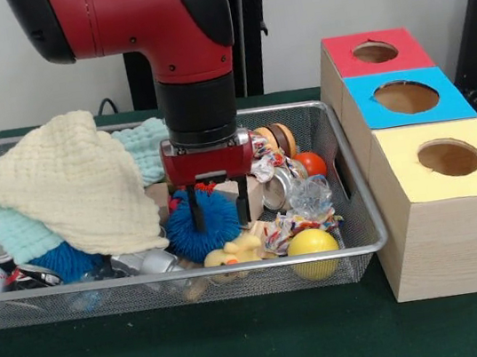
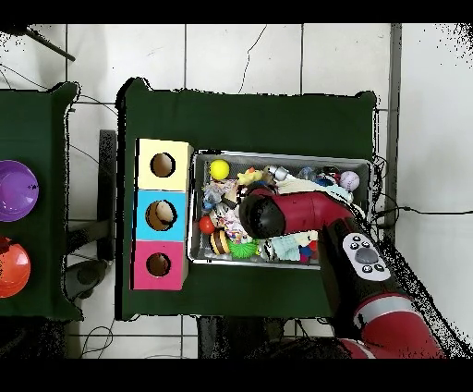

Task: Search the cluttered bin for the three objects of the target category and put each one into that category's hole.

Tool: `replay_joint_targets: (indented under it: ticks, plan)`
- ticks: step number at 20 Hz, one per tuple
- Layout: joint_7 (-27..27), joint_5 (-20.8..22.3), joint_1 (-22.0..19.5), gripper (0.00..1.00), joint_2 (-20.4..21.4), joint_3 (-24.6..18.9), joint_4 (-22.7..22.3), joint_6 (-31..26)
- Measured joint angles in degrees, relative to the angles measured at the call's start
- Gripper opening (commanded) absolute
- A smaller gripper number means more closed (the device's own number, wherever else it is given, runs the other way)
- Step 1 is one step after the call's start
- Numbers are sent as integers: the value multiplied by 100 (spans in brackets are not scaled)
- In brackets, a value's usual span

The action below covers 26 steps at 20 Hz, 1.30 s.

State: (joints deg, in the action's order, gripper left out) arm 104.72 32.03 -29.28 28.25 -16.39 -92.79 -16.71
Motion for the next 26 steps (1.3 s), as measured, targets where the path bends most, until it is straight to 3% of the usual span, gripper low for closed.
replay_joint_targets:
  ticks: [13, 26]
  plan:
    - [0, -468, 176, 100, -79, 21, 0, 0]
    - [0, -471, 181, 100, -273, 26, 7, 112]
